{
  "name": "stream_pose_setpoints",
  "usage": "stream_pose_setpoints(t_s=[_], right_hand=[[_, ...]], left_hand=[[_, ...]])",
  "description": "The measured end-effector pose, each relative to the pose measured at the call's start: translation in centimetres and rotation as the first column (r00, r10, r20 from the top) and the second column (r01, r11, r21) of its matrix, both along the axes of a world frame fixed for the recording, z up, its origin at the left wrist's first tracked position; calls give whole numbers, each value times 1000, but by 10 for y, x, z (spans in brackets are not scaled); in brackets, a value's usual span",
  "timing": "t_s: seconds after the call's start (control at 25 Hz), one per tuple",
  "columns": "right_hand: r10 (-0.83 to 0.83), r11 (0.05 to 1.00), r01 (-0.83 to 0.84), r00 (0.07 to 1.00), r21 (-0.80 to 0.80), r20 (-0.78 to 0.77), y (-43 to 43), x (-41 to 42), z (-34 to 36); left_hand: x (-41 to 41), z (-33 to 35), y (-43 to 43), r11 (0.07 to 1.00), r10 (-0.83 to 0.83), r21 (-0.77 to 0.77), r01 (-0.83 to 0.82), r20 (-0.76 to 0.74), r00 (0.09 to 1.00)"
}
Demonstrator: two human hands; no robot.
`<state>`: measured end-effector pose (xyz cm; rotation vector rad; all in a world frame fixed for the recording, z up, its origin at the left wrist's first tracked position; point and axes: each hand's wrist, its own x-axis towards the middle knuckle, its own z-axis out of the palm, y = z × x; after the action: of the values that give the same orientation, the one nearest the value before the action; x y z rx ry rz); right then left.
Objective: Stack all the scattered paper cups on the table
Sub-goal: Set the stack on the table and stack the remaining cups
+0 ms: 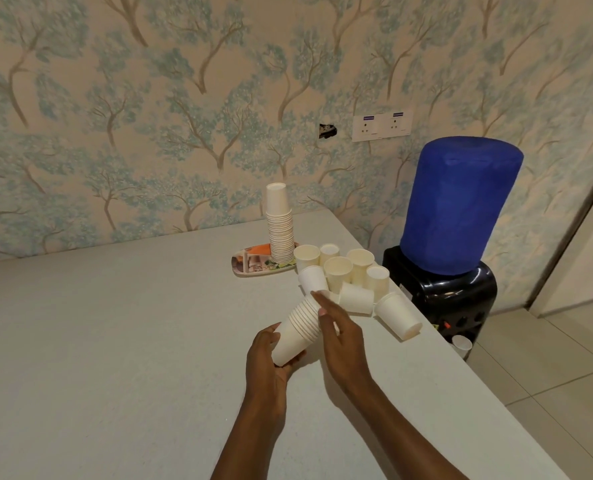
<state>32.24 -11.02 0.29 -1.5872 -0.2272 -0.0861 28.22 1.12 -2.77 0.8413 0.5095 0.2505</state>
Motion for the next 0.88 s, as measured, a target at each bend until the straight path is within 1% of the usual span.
stream_pose_setpoints(t_s=[0.08,0.12,0.16,0.2,0.24,0.28,0.32,0.36,0.4,0.48,0.52,0.56,0.6,0.64,0.68,0.72,0.76,0.8,0.88], right_hand=[[75,997,-75,997,-15,-27,-12,0,-10],[53,997,-53,999,-59,10,-22,3,-14],[-7,988,22,995,-153,96,-34,10,-16],[-77,951,133,976,-278,205,-47,19,-17],[-141,878,261,942,-402,304,-60,32,-18],[-193,774,370,911,-514,365,-71,47,-18],[-222,669,426,897,-609,383,-81,61,-18],[-225,578,420,906,-700,357,-88,72,-17],[-218,514,373,928,-773,303,-93,80,-18],[-204,445,291,954,-847,221,-100,87,-24],[-209,429,293,952,-855,222,-104,88,-27],[-224,427,318,944,-846,242,-107,88,-28],[-254,456,350,932,-818,257,-110,85,-27],[-297,531,388,918,-754,263,-113,82,-24],[-331,635,423,905,-647,267,-114,78,-19],[-350,742,447,894,-499,280,-114,73,-14],[-362,825,451,884,-340,296,-111,69,-6],[-366,881,430,883,-194,294,-105,64,2],[-317,947,322,919,17,233,-89,54,14]], left_hand=[[2,-1,-3,1000,-4,12,4,6,1000],[3,-1,-4,1000,-9,17,8,16,1000],[3,-1,-5,1000,-13,11,13,26,1000],[3,-1,-7,1000,-19,0,19,34,999],[4,-1,-8,1000,-26,-13,26,37,999],[4,-1,-10,999,-33,-22,34,40,999],[5,0,-13,999,-40,-23,41,40,998],[7,0,-15,999,-47,-17,48,37,998],[8,0,-17,999,-52,-9,53,32,998],[11,-1,-20,998,-57,-14,57,31,998],[12,-1,-21,998,-59,-19,60,34,998],[14,-1,-21,998,-61,-17,62,33,998],[15,-1,-22,998,-60,-12,60,31,998],[16,-2,-22,998,-56,-8,56,29,998],[17,-2,-22,999,-52,-8,53,28,998],[19,-2,-23,999,-50,-6,50,25,998],[20,-2,-24,999,-50,1,50,20,999],[21,-1,-25,999,-51,5,51,17,999],[23,1,-27,999,-49,-1,50,16,999]])
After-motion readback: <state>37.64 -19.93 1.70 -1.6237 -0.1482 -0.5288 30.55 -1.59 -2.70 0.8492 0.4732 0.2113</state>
